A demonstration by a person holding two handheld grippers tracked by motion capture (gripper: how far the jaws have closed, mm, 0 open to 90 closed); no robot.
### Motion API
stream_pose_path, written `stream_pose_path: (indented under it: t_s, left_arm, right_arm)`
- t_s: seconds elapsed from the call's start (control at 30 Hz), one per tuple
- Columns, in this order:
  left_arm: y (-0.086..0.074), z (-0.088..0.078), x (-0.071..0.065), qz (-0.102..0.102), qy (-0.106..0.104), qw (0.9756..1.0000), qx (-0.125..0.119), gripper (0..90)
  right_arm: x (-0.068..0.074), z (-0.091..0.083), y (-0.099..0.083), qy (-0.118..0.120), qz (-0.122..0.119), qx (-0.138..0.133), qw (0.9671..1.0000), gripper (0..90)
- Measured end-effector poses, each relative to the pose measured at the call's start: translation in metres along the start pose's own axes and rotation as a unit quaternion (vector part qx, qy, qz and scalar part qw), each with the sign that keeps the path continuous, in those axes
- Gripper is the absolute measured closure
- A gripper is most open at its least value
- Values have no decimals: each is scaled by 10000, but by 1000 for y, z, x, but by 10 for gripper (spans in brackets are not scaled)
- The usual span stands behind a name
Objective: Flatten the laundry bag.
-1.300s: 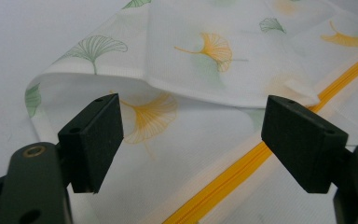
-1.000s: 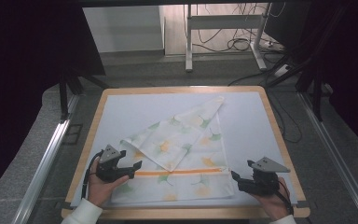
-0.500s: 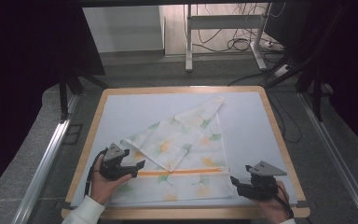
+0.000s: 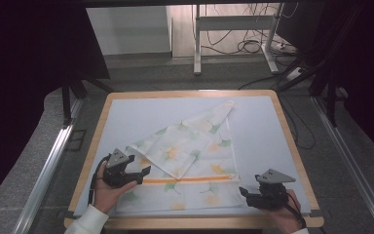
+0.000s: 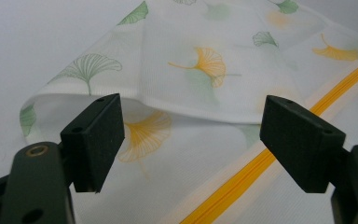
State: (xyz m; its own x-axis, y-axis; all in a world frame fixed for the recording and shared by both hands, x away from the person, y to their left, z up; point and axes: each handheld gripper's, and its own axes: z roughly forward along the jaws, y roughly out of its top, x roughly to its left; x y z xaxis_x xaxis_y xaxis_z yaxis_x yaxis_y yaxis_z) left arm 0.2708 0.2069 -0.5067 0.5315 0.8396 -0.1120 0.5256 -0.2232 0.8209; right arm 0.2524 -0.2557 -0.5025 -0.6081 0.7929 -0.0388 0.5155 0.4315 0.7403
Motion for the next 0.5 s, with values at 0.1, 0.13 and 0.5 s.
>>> stream_pose_path:
  t_s: [0.1, 0.13, 0.5]
  left_arm:
    - [3, -1, -2, 17, -54, 10000, -29, 225]
    - [3, -1, -2, 17, -54, 10000, -29, 226]
    - [12, 3, -11, 192, -94, 9998, 56, 232]
  right_arm:
    - [1, 1, 0, 16, 12, 13, 10000, 256]
    - [1, 1, 0, 15, 13, 18, 10000, 256]
    - [-1, 2, 0, -21, 58, 21, 10000, 244]
